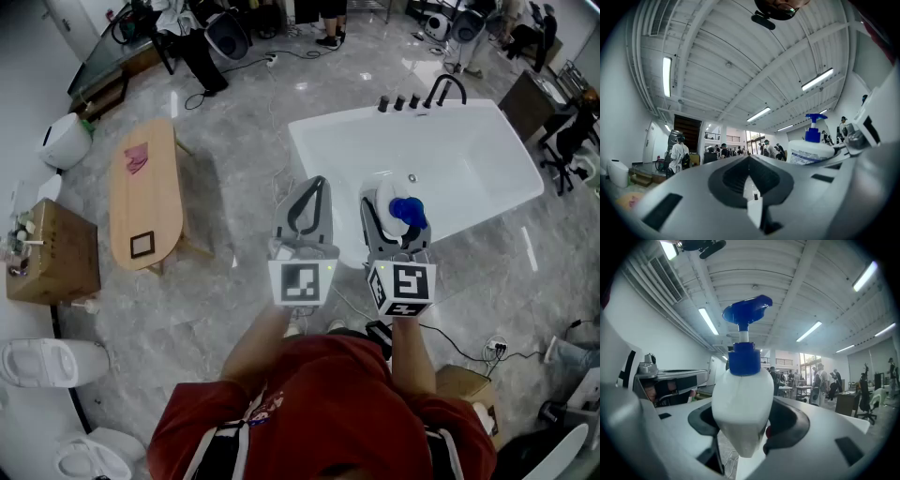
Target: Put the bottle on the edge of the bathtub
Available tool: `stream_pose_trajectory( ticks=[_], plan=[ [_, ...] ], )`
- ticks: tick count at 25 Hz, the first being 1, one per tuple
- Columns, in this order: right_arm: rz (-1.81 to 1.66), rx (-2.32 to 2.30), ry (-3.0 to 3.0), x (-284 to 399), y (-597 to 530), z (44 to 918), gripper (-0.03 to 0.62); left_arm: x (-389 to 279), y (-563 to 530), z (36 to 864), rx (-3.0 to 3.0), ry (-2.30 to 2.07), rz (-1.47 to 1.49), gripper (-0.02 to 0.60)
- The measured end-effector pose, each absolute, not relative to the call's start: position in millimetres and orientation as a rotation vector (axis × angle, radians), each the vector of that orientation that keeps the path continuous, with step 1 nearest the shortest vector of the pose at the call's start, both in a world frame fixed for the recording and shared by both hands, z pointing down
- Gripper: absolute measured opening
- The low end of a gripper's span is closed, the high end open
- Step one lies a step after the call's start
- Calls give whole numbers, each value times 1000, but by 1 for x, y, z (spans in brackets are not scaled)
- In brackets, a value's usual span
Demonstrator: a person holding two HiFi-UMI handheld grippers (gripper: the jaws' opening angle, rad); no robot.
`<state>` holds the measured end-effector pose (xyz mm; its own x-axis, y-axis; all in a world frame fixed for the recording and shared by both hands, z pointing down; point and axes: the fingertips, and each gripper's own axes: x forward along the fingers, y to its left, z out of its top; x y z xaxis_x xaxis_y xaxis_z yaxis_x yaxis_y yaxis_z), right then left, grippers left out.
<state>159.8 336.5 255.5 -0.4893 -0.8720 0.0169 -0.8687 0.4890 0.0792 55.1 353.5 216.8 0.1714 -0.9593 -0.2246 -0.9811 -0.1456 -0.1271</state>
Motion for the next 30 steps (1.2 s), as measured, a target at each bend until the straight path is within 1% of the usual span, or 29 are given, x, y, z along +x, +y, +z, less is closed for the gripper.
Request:
stream_pose_trajectory(
  ticks=[4, 19, 22, 26, 30],
  plan=[
    [-89, 1574, -2664, 172, 334, 253, 267, 65, 353, 216, -2223, 1896, 151, 17],
    [-12, 1643, -2685, 238, 309, 261, 268, 134, 327, 231, -2244, 1859, 14, 17],
    [7, 1635, -2693, 253, 304, 268, 268, 147, 323, 235, -2257, 1903, 50, 17],
    [16, 1604, -2698, 264, 295, 277, 268, 158, 314, 245, -2238, 1891, -18, 17],
    [54, 1603, -2704, 269, 284, 283, 268, 160, 308, 246, -2254, 1928, 32, 17]
  ],
)
